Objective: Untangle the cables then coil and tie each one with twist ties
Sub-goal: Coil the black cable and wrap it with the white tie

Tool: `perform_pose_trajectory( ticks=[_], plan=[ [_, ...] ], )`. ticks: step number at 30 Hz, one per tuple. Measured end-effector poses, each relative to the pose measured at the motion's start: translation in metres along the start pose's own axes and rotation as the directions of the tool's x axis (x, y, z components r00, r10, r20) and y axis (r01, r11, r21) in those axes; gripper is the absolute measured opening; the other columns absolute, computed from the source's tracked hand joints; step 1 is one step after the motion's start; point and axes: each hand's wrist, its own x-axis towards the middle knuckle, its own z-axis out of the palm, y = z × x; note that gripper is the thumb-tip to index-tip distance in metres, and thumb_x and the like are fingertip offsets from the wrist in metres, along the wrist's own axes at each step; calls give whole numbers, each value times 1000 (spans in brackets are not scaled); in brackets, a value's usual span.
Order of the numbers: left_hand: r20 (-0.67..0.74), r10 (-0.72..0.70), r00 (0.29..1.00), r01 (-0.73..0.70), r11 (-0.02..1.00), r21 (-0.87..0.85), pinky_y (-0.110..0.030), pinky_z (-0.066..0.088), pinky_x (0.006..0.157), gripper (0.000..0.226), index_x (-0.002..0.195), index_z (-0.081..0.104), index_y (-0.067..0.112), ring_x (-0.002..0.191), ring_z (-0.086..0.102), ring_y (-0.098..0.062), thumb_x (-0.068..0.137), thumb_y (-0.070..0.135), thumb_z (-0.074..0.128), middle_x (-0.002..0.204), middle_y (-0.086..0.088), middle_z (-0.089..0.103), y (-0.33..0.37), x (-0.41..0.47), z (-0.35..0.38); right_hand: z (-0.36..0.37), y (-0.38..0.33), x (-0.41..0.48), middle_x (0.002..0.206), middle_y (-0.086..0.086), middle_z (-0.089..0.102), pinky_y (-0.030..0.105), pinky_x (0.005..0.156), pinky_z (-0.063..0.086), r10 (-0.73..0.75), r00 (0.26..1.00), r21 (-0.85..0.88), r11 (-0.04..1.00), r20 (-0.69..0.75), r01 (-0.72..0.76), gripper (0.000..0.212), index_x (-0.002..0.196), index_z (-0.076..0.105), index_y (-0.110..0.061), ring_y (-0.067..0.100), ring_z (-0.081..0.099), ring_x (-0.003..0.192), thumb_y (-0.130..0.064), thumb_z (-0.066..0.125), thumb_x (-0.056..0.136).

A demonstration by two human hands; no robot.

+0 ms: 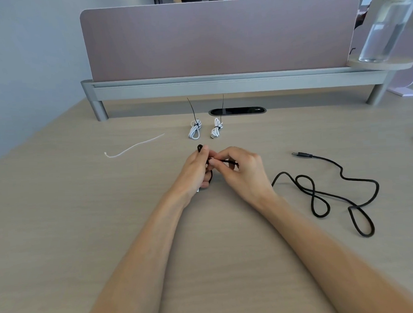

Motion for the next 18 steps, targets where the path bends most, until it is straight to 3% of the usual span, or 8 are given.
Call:
perform_pose_trajectory(
  ticks=[4,7,9,12,16,18],
  plan=[
    [-147,5,989,-29,986,-162,-18,18,40,42,84,54,12,36,25,-6,105,35,27,65,-1,48,-3,5,-3,2,-2,-6,88,-5,67,11,66,43,-137,988,3,990,76,138,14,97,73,-11,-1,57,75,-5,67,85],
    [-216,4,976,-61,965,-256,-18,20,37,43,79,52,12,33,32,-7,106,34,26,59,-1,61,-1,5,-6,2,-6,-9,82,-22,60,5,68,38,-117,971,45,993,207,110,16,97,74,-10,-9,56,74,-2,67,85],
    [-256,-11,967,-56,966,-254,-16,20,36,41,80,49,14,33,31,-8,105,33,25,57,0,66,1,5,-8,3,-7,-10,77,-28,55,7,66,37,-97,952,28,995,289,93,16,96,75,-15,-4,55,70,-6,67,86],
    [-310,-31,950,-41,974,-225,-16,23,37,39,78,47,16,36,31,-9,105,34,25,52,0,65,2,7,-11,4,-5,-10,74,-25,55,12,64,37,-113,932,6,993,343,118,18,100,75,-16,0,52,65,-9,66,86],
    [-349,-13,937,-67,974,-215,-23,30,50,40,74,48,18,43,38,-8,105,35,28,46,4,59,-1,9,-11,5,-3,-10,79,-8,65,23,63,44,-97,921,3,995,376,104,17,99,75,-17,8,52,64,-10,66,86],
    [-364,3,931,-84,975,-206,-24,31,53,40,74,48,18,42,41,-6,105,35,30,42,7,54,-2,9,-10,6,-2,-10,82,-10,65,19,65,42,-77,921,7,997,383,80,17,100,75,-18,4,53,65,-12,66,87]
  ],
)
